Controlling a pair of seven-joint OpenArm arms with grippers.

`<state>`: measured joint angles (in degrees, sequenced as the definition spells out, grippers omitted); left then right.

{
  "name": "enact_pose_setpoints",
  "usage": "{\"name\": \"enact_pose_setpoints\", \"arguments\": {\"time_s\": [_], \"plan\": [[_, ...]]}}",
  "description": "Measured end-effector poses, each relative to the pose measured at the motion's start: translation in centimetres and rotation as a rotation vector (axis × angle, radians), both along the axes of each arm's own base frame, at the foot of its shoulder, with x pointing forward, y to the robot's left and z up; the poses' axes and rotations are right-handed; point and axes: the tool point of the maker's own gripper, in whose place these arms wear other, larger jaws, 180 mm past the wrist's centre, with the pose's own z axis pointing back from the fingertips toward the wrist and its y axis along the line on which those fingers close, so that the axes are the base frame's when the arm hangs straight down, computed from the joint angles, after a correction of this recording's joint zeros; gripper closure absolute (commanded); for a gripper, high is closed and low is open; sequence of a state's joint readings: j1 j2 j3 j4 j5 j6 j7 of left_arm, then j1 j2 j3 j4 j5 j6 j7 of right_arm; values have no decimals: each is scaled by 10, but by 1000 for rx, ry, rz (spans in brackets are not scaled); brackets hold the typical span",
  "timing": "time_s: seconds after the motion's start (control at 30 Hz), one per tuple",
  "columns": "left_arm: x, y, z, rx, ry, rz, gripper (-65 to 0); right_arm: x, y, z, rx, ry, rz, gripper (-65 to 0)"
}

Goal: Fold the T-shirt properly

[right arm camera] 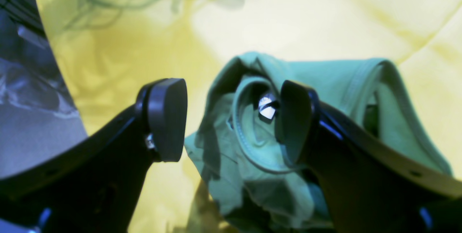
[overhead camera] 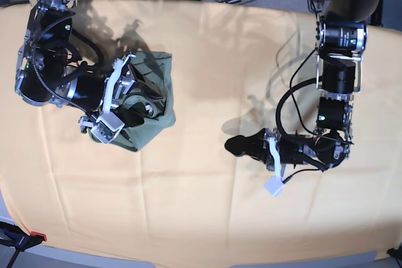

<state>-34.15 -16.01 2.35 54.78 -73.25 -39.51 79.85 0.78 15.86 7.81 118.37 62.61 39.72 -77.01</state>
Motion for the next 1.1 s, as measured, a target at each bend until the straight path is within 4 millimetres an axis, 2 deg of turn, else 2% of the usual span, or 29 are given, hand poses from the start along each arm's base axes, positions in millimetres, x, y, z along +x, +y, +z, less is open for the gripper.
{"name": "enact_pose_setpoints", "arguments": {"time_s": [0.1, 0.17, 0.3, 0.47, 0.6, 0.7, 0.8, 0.93, 1.1], "plan": [[-3, 2, -6, 16, 10, 1, 0, 6, -9, 15, 35, -49, -39, -419], [-2, 3, -5, 15, 8, 4, 0, 12, -19, 14, 10, -65, -85, -417], [2, 1, -2, 5, 18, 21, 0, 25, -31, 3, 1, -58, -153, -417], [6, 1, 2, -5, 7, 31, 0, 28, -34, -9, 21, -16, -167, -417], [6, 1, 2, -4, 7, 31, 0, 25, -25, -21, 21, 25, -135, -417], [6, 1, 2, -4, 7, 31, 0, 24, -17, -43, -45, 62, -116, -416], [6, 1, 2, -3, 7, 31, 0, 31, -21, -57, -149, 27, -140, -336], [6, 1, 2, -3, 7, 31, 0, 39, -21, -52, -147, -24, -157, -245], [6, 1, 2, -4, 7, 31, 0, 37, -10, -43, -71, -21, -130, -28]]}}
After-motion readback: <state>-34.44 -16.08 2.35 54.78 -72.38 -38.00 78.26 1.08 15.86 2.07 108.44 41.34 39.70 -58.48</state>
